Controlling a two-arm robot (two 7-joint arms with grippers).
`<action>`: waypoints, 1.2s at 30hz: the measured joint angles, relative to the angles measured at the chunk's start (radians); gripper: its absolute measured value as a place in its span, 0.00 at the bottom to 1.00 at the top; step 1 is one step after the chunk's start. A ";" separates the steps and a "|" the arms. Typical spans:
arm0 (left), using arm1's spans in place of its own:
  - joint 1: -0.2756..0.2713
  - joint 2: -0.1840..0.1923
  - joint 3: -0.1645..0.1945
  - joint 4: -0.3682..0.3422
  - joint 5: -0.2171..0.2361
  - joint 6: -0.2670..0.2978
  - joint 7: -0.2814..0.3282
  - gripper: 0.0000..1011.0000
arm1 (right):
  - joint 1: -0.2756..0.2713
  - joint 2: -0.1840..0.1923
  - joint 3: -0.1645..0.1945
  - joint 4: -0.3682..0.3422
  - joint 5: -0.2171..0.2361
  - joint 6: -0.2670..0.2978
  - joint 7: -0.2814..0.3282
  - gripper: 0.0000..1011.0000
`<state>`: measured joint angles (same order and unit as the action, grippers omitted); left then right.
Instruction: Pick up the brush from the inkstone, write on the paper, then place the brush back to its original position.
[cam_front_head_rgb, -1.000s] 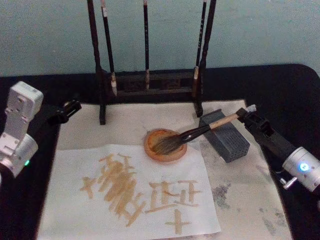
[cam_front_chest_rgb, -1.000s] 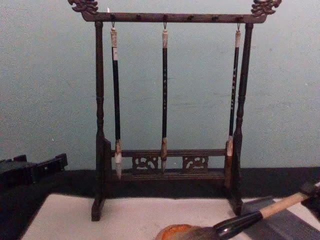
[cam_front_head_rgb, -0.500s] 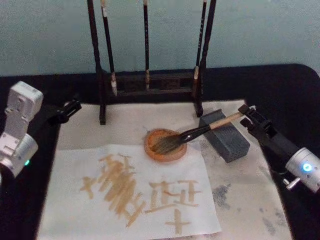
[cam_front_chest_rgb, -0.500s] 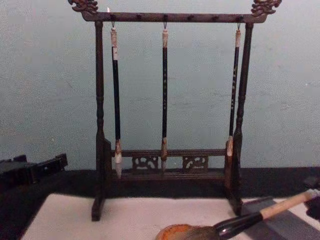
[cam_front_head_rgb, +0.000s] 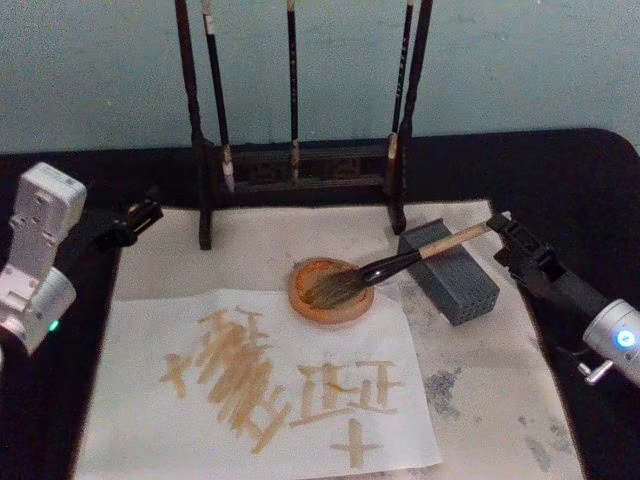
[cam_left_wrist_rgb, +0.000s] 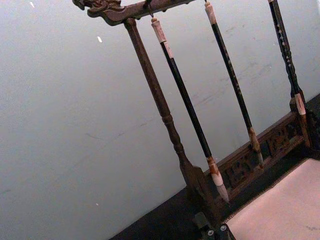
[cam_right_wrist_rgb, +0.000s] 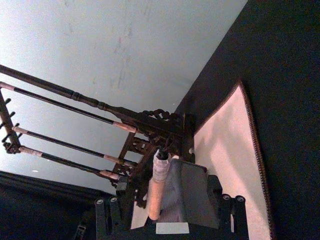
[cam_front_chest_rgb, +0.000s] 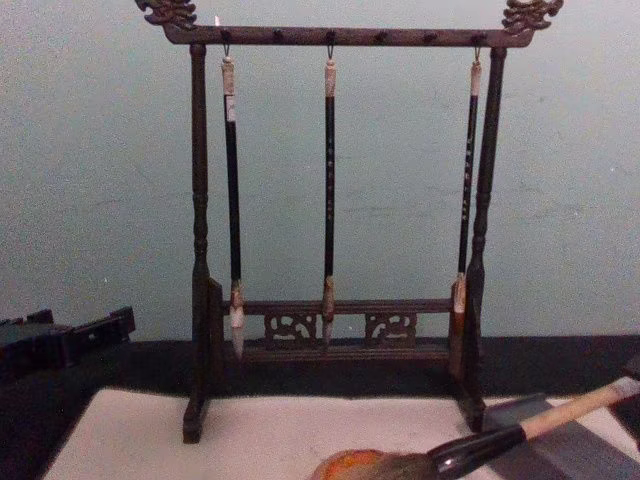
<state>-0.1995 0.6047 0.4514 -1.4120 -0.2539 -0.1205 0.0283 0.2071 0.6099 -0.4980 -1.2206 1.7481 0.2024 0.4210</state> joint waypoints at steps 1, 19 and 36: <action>0.000 0.000 0.000 0.000 0.000 0.000 0.000 0.99 | -0.003 0.003 0.000 -0.006 0.000 -0.004 -0.004 0.99; 0.000 0.000 0.000 0.000 0.000 0.000 0.000 0.99 | -0.152 0.168 -0.007 -0.325 -0.269 -0.216 -0.178 0.99; 0.000 0.000 0.000 0.000 0.000 0.000 0.000 0.99 | -0.241 0.250 -0.023 -0.545 -0.675 -0.390 -0.302 0.99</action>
<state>-0.1996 0.6047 0.4514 -1.4119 -0.2539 -0.1205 0.0283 -0.0334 0.8594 -0.5205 -1.7653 1.0731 -0.1881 0.1195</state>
